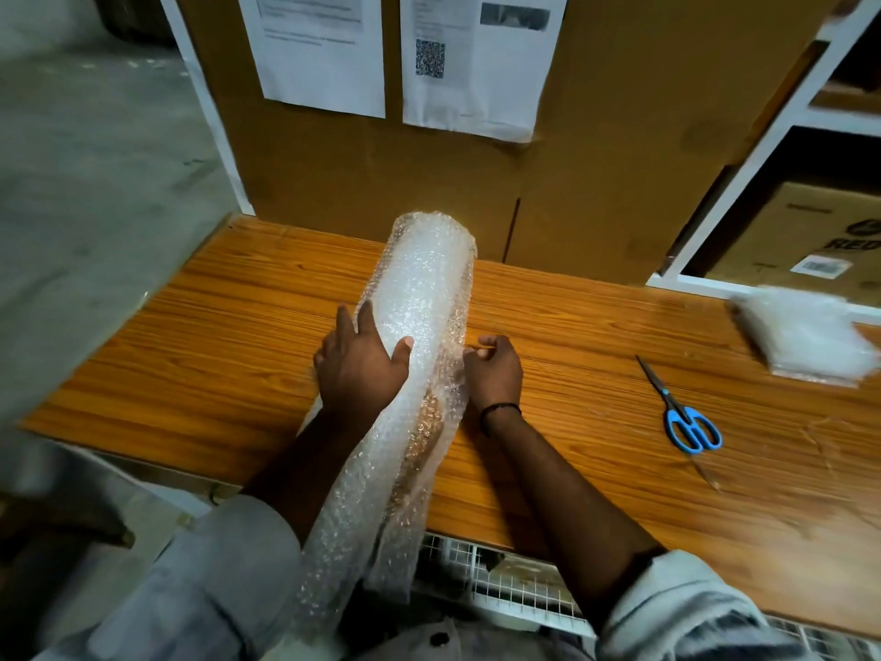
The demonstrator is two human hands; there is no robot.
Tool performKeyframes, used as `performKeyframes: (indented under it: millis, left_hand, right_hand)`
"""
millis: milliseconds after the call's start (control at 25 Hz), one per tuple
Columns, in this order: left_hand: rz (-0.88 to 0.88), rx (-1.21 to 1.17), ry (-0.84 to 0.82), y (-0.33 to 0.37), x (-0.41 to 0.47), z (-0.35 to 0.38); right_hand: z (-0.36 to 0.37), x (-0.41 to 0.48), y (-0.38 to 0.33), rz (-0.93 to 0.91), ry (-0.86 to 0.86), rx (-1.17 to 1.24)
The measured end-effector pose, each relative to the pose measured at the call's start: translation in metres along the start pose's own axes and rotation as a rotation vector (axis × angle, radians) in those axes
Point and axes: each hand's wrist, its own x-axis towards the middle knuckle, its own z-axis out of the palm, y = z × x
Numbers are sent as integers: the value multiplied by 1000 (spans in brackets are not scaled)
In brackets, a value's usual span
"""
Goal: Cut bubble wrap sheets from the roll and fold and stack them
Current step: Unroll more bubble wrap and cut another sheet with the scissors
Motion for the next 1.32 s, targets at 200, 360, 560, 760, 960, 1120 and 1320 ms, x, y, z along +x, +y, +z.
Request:
performKeyframes:
  millis: [200, 360, 560, 760, 960, 1120, 1320]
  left_hand:
    - [147, 2, 93, 24, -3, -1]
    - [497, -133, -37, 62, -13, 4]
    - [487, -33, 148, 66, -18, 19]
    - [8, 222, -63, 48, 14, 8]
    - [419, 92, 54, 80, 2, 6]
    - [631, -245, -143, 111, -20, 9]
    - [533, -137, 121, 99, -25, 25]
  right_hand:
    - [-4, -4, -14, -217, 37, 22]
    - [-17, -3, -28, -273, 49, 159]
    - [-44, 12, -17, -95, 3, 236]
    - [-51, 4, 0, -140, 22, 126]
    - [-43, -2, -11, -234, 32, 101]
    - [-55, 2, -8, -243, 85, 219]
    - [-79, 6, 4, -122, 199, 232]
